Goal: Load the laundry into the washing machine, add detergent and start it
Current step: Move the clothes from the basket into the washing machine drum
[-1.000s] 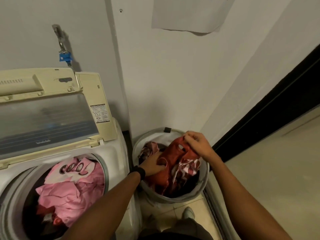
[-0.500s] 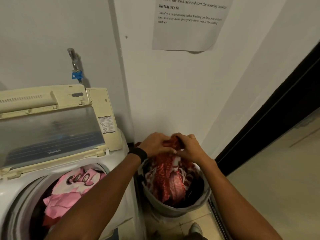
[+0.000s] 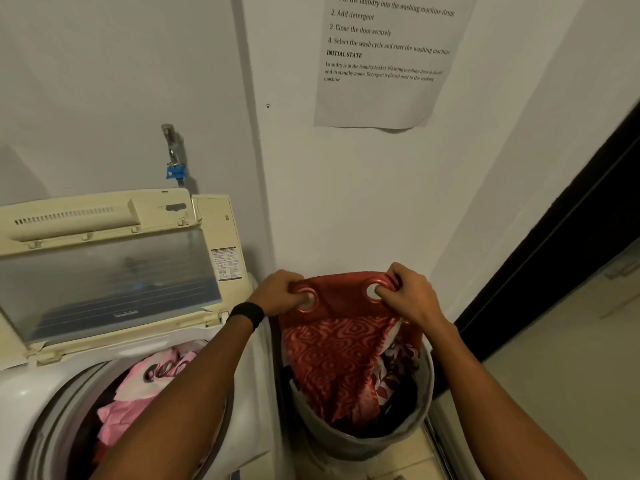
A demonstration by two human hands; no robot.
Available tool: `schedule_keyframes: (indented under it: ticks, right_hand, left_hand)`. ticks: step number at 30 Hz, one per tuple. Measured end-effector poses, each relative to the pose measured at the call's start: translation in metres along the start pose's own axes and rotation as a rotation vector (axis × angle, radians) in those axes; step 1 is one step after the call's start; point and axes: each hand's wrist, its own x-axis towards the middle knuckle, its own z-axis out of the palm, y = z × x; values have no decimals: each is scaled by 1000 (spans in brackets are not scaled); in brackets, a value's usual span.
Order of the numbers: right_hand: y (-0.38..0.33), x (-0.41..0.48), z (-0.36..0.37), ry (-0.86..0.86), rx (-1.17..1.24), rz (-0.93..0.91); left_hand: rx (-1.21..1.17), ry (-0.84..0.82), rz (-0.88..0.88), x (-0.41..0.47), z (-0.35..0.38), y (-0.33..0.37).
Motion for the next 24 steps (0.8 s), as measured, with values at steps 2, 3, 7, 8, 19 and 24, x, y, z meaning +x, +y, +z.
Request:
schedule_keyframes:
  ticks: [2,3,7,8,19,24]
  right_hand:
    - [0,2,-8,-171,133,-12]
    - [-2,1,-12,-293,189,-21]
    - [-4,-13,-17,-518,378,-12]
    - [-5,-16,-14,-454,398,-23]
    - [-33,-22,47,-124,342,-225]
    - [-26,-30,54,-309,295,-344]
  left_hand:
    - [-100,82,-72,1,4,2]
    - [-152,131,-118,1,6,5]
    - [-352,397,-307,4,12,18]
    - [-374,423,-342,5,14,19]
    - [-732,34,-393,-7,52,79]
    - [-631,-39,-369,-5,48,69]
